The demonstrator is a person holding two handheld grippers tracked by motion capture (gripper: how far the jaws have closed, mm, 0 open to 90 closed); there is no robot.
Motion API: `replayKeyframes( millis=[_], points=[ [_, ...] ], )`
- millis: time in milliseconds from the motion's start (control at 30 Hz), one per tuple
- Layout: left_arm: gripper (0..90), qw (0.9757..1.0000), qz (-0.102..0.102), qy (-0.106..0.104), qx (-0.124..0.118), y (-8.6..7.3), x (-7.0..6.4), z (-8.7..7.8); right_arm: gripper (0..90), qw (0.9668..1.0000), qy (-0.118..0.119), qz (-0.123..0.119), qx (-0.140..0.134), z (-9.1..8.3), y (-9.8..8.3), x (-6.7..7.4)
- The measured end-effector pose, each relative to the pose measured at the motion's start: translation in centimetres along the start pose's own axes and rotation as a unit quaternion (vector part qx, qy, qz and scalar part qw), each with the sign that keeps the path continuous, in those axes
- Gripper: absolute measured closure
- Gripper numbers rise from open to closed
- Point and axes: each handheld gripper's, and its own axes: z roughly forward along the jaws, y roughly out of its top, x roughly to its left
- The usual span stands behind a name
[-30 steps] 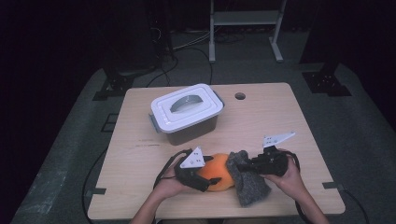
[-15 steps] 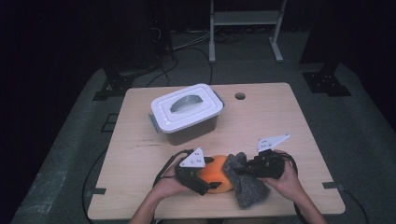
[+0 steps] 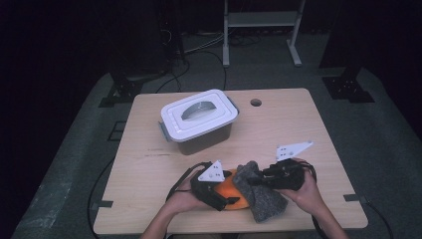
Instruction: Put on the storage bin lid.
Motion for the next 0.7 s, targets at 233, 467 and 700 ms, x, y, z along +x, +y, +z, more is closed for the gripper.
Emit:
replayKeyframes(
  millis=[233,467,700],
  points=[
    [7.0,0.9993,-0.031,-0.013,0.013,-0.1,0.9,-0.4,75.4,0.9997,0.004,-0.002,0.025,1.3,-0.7,-0.1],
    [18.0,0.9996,-0.024,-0.012,0.011,-0.5,0.9,-0.7,75.4,0.9990,0.020,0.022,0.032,0.4,-1.9,-1.5],
    [30.5,0.9990,0.019,0.025,-0.033,0.2,0.5,-1.1,75.5,0.9993,-0.002,0.032,0.021,-0.7,-1.5,-1.6]
  ],
)
